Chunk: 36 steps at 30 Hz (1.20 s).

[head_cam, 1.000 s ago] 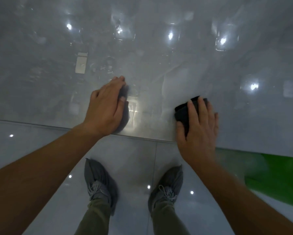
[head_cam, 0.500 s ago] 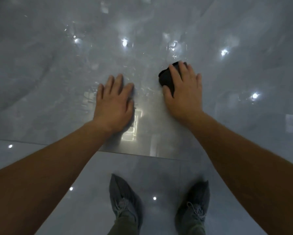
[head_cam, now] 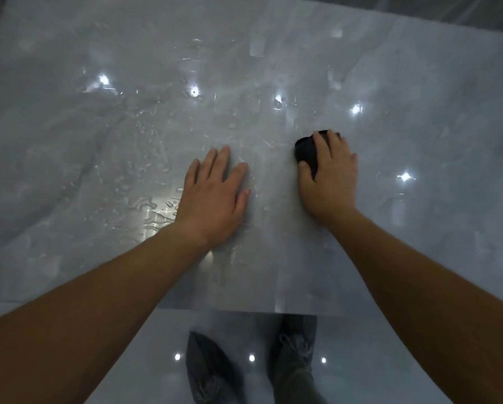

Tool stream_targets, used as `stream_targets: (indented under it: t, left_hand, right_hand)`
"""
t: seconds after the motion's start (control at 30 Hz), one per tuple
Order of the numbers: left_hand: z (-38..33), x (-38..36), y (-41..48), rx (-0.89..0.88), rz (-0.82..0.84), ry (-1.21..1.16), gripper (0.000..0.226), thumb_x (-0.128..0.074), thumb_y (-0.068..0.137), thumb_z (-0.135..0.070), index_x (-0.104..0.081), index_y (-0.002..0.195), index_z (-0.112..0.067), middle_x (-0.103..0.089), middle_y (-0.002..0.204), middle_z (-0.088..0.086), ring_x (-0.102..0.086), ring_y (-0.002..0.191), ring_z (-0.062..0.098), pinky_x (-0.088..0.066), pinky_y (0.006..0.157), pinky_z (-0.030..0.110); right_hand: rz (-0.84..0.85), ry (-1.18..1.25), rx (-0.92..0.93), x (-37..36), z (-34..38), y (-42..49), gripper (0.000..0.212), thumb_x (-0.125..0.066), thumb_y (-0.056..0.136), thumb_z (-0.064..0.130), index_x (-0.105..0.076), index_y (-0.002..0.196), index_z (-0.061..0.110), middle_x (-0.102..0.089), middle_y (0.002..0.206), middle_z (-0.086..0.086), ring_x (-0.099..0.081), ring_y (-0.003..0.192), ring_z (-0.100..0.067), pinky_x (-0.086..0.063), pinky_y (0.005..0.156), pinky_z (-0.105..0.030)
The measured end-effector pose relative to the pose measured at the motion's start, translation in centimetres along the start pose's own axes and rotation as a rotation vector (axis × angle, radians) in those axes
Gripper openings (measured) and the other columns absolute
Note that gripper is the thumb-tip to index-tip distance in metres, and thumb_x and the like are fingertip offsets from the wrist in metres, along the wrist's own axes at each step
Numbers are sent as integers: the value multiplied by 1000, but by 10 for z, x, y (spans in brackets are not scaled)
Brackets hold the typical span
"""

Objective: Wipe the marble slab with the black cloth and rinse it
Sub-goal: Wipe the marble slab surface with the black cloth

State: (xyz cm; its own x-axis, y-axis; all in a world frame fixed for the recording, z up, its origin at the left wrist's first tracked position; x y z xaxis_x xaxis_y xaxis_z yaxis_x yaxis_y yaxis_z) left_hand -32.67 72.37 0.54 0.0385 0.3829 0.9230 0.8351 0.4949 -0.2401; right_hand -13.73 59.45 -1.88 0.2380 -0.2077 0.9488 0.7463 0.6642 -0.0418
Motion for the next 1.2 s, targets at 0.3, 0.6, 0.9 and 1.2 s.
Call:
stream_targets:
  t: [0.3, 0.6, 0.9, 1.2]
  left_hand:
    - [-11, 12, 82, 11, -8, 24, 75, -4, 93, -55, -21, 158, -23, -2, 169, 10, 3, 155, 26, 3, 124, 45]
    - [-29, 29, 182, 35, -39, 41, 70, -12, 96, -52, -20, 158, -21, -3, 168, 11, 0, 155, 29, -1, 124, 48]
    - [-33, 35, 214, 73, -8, 1, 74, -10, 92, -59, -37, 152, -24, -18, 167, 8, -9, 154, 26, -4, 124, 48]
    - [-76, 69, 219, 191, -3, -764, 46, -43, 101, -51, -53, 139, -27, -53, 143, -4, -48, 131, 11, -37, 110, 26]
  right_hand:
    - [120, -30, 376, 13, -42, 59, 64, -49, 90, 40, -44, 149, 17, -37, 158, -12, -30, 148, -34, -25, 117, -59]
    - [206, 14, 494, 15, -35, 113, 63, -50, 94, 39, -36, 154, 23, -28, 164, -4, -16, 154, -26, -10, 124, -54]
    - [126, 31, 246, 31, -64, 212, 62, -46, 96, 39, -35, 154, 20, -29, 163, -8, -20, 153, -30, -13, 124, -56]
    - [289, 635, 9, 62, -53, 157, 46, -54, 99, 13, -50, 144, 19, -54, 134, 11, -49, 122, -1, -33, 103, -10]
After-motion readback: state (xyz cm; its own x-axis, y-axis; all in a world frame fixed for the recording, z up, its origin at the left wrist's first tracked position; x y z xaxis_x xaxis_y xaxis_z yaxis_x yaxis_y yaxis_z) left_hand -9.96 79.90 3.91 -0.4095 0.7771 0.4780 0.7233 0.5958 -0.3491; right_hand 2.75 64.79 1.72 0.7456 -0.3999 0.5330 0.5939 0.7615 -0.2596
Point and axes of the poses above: each hand's wrist, its own y-axis towards the middle knuckle, its own x-axis out of the back of the hand, z = x × y, the point moved 3 cm from there along y, towards the middle knuckle
